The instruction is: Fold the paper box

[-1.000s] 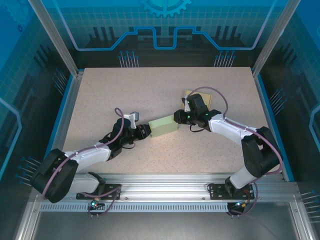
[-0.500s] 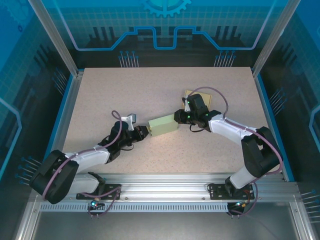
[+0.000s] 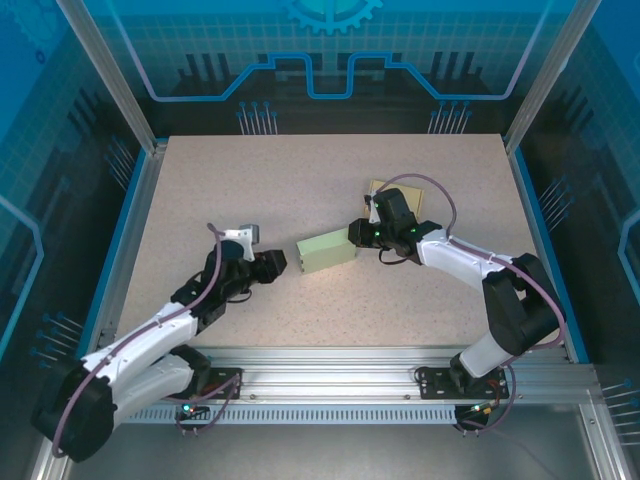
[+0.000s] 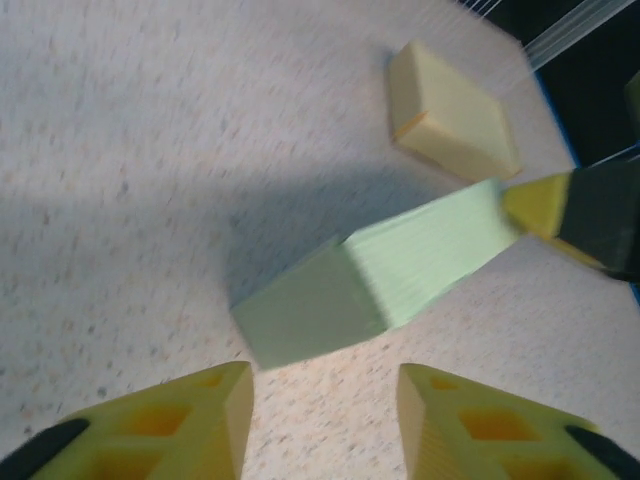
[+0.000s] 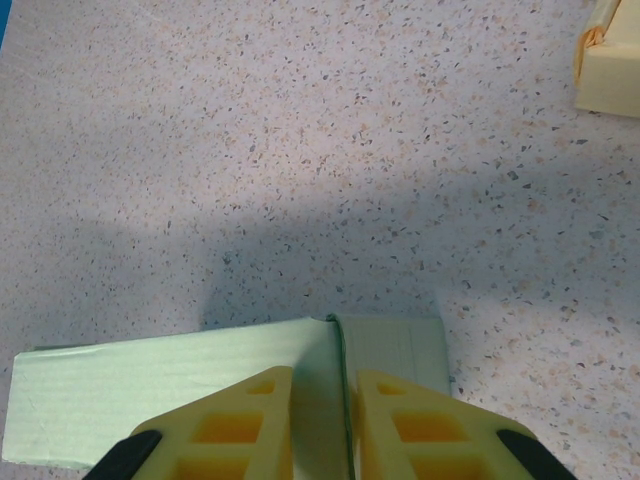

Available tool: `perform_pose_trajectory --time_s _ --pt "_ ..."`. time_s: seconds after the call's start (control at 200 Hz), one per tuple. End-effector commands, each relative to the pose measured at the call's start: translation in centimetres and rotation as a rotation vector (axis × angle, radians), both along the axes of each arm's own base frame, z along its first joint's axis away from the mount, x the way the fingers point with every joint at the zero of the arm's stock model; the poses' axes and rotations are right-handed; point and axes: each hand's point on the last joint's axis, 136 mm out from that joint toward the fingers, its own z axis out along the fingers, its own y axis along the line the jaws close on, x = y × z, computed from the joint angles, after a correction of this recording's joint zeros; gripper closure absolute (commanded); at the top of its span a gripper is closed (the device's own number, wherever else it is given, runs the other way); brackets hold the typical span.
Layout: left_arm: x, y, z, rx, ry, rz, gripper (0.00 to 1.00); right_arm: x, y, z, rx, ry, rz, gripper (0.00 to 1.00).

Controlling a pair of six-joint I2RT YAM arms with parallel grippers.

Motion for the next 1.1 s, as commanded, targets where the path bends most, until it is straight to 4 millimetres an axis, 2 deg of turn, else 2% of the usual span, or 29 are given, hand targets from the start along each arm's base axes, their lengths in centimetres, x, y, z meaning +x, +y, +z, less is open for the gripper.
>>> perform_pose_trajectory --time_s 0.0,0.125,0.215,0.285,0.37,0.515,0.635,0.85,0.991,1.096 --pt "0.5 -0.2 3.5 0.144 -0.196 -0.099 0.42 -4.2 -2.4 -6.0 -0.163 0.212 -0.010 0.79" --pt "0.7 -2.3 7.1 0.263 -0.449 -0.280 0.13 -4.2 -2.1 -6.1 -0.167 0.214 -0.007 0.79" --pt "1.1 -3.8 8.0 0.383 -0.590 -0.405 0.01 -4.2 -1.9 -6.1 -0.171 0.215 -0.003 0.79" --pt "1.3 -5.2 7.9 0.465 -0.652 -0.518 0.01 -4.1 -1.8 -6.1 -0.173 0.213 0.001 0.79" --pt "1.5 -6.8 6.7 0.525 -0.674 -0.661 0.01 -4.2 -1.7 -6.1 -0.178 0.212 0.003 0.79" --pt "3.4 -8.1 4.5 0.612 -0.623 -0.779 0.01 -4.2 -1.7 -6.0 -0.181 0.213 0.003 0.79" --pt "3.3 -9.2 3.2 0.607 -0.549 -0.903 0.01 -4.3 -1.7 -5.9 -0.186 0.213 0.004 0.79" --pt "3.5 -9.8 -0.1 0.600 -0.384 -1.011 0.01 -4.2 -1.6 -5.4 -0.185 0.202 0.006 0.79" --pt "4.7 -9.9 -1.8 0.635 -0.302 -1.017 0.10 -4.3 -1.6 -5.0 -0.187 0.195 0.011 0.79" --pt "5.3 -10.1 -3.0 0.695 -0.282 -1.025 0.11 -4.4 -1.6 -4.9 -0.189 0.192 0.013 0.79"
